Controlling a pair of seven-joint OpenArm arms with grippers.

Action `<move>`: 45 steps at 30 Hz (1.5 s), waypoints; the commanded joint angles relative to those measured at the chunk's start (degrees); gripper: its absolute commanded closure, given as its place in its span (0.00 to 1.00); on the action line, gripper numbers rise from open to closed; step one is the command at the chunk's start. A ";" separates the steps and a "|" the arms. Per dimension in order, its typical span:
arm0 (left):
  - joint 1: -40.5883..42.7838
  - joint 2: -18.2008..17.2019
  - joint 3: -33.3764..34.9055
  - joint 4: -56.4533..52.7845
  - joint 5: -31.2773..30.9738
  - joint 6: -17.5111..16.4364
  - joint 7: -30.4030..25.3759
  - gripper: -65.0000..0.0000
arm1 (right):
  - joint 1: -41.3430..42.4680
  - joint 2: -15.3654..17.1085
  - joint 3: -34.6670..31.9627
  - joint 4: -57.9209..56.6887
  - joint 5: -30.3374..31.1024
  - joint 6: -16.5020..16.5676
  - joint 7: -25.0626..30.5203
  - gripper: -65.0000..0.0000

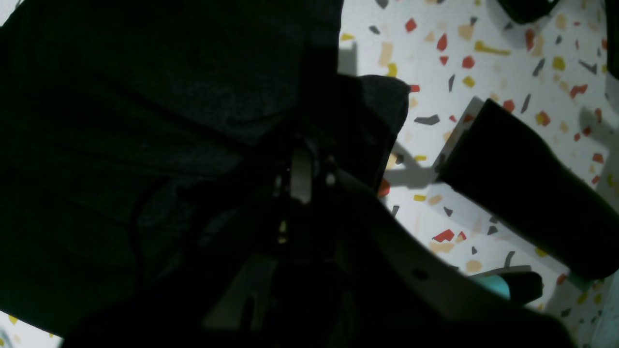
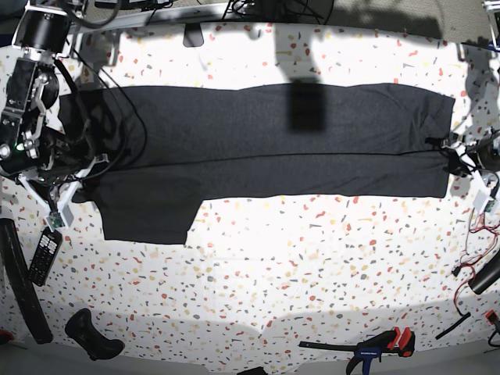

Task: Fold the T-shirt properly
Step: 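Regrasp the folded shirt edges with both grippers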

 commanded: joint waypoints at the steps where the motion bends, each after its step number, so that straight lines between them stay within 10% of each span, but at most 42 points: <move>1: -0.63 -1.31 -0.48 1.03 -0.26 0.00 -0.07 1.00 | 1.03 1.11 0.44 1.14 0.09 -0.48 0.50 1.00; 5: -0.63 -1.31 -0.48 1.03 -0.28 0.00 0.17 1.00 | 1.03 1.11 0.44 1.14 0.94 -0.48 -0.61 1.00; 9: -0.61 -1.31 -0.48 1.03 -0.28 0.00 0.22 1.00 | 1.03 1.11 0.44 1.14 0.92 -0.48 -0.55 0.74; 14: -0.63 -1.29 -0.48 1.03 -0.26 0.02 0.70 0.54 | 1.05 1.11 0.44 1.14 0.92 -0.48 0.85 0.54; 23: -0.66 -0.92 -0.46 1.03 -7.45 0.00 -6.05 0.49 | 2.01 1.09 0.44 1.11 1.75 -0.50 9.09 0.53; 31: -0.81 11.98 -0.37 4.63 -10.69 -4.35 -14.95 0.49 | 10.03 1.09 0.44 0.37 6.69 -0.57 7.72 0.53; 37: -0.81 21.33 -0.37 4.81 0.15 -4.35 -15.39 0.49 | 17.64 1.11 0.37 -11.67 7.48 -0.94 9.94 0.54; 45: -0.79 24.41 -0.37 4.81 4.39 -4.31 -15.32 0.49 | 29.81 1.11 0.37 -36.83 9.66 1.44 13.68 0.54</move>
